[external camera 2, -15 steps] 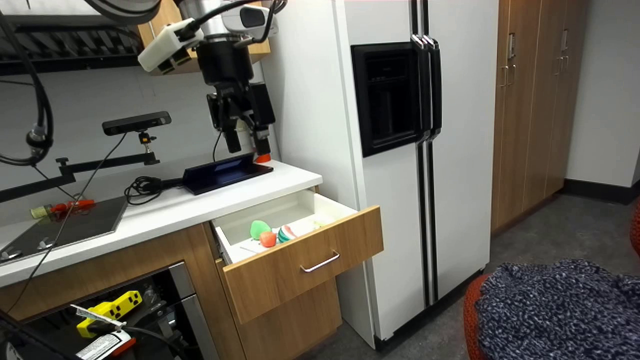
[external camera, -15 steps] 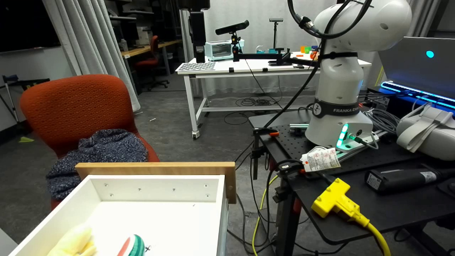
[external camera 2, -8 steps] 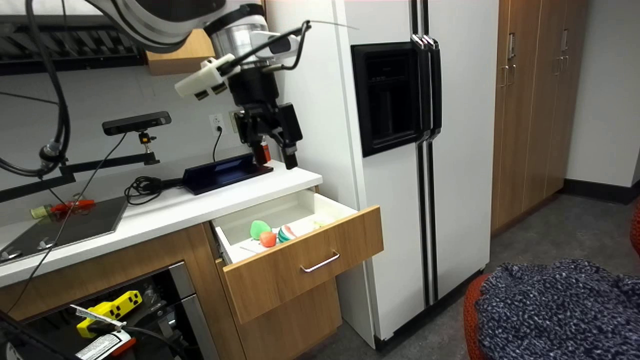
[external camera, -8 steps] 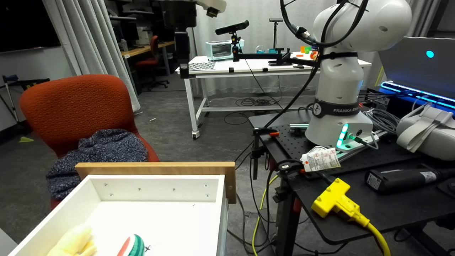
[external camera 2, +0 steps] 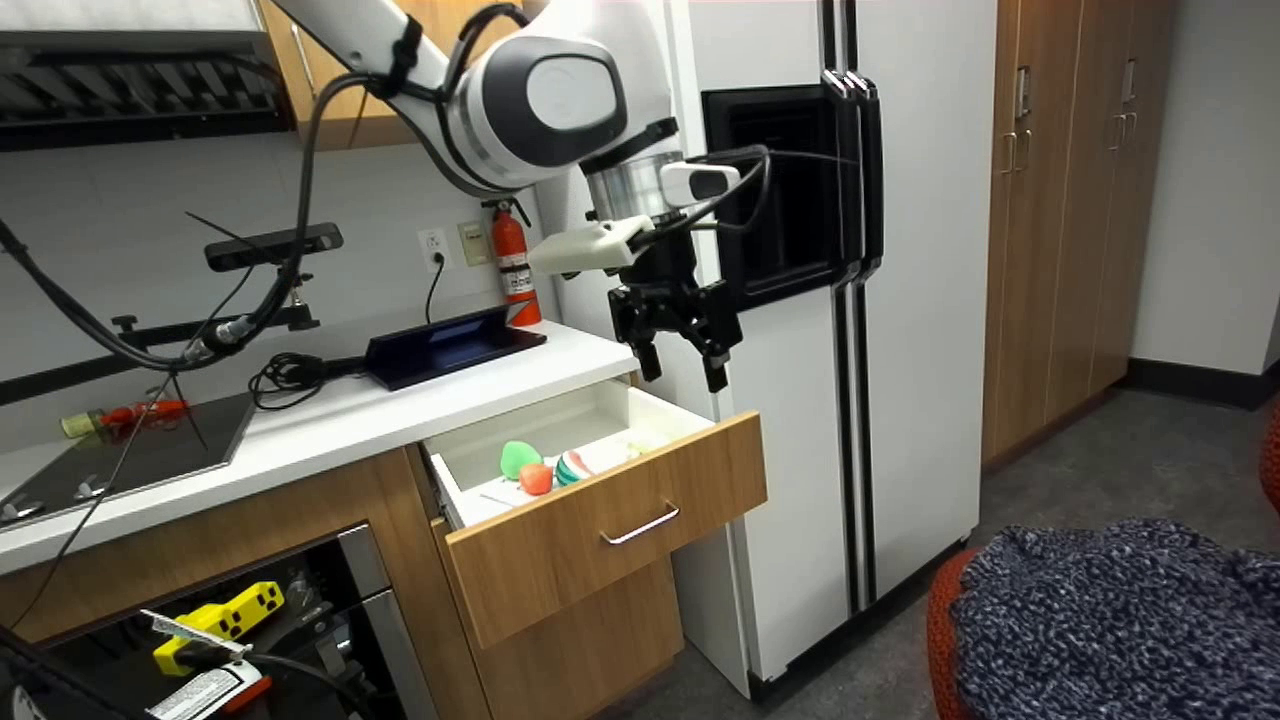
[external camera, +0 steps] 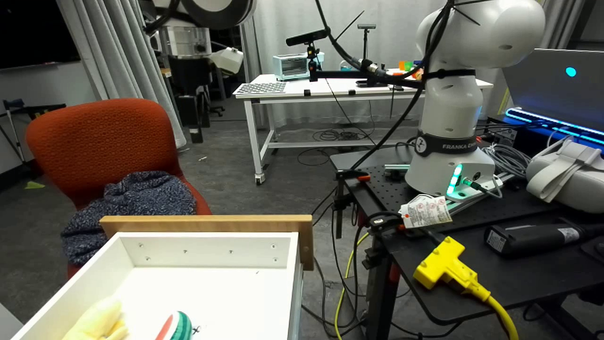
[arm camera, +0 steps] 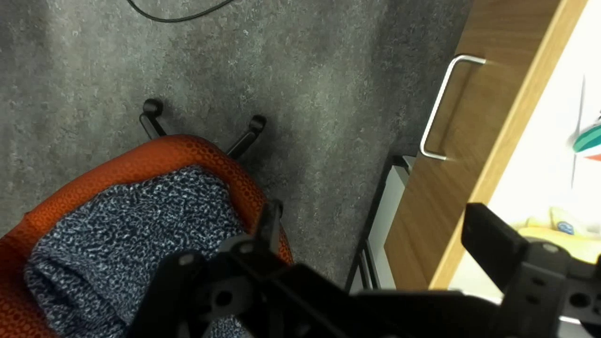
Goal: Close the drawer
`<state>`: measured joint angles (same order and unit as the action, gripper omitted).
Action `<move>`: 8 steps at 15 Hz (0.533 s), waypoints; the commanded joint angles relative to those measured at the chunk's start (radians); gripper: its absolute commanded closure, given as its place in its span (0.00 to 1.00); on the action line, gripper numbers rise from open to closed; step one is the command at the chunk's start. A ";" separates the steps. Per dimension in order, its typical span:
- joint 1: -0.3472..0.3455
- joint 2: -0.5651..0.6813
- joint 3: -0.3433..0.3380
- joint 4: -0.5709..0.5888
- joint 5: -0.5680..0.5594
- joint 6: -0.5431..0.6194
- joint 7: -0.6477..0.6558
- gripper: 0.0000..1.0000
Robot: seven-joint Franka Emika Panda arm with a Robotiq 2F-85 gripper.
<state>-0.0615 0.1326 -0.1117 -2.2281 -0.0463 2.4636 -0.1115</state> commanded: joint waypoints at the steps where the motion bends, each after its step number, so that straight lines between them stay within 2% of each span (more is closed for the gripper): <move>1: -0.012 0.028 0.012 0.022 -0.003 -0.003 0.003 0.00; 6: -0.011 0.023 0.014 0.020 -0.003 -0.003 0.004 0.00; 8: -0.017 0.066 0.021 0.035 0.030 0.023 -0.022 0.00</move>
<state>-0.0617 0.1598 -0.1089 -2.2085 -0.0447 2.4634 -0.1103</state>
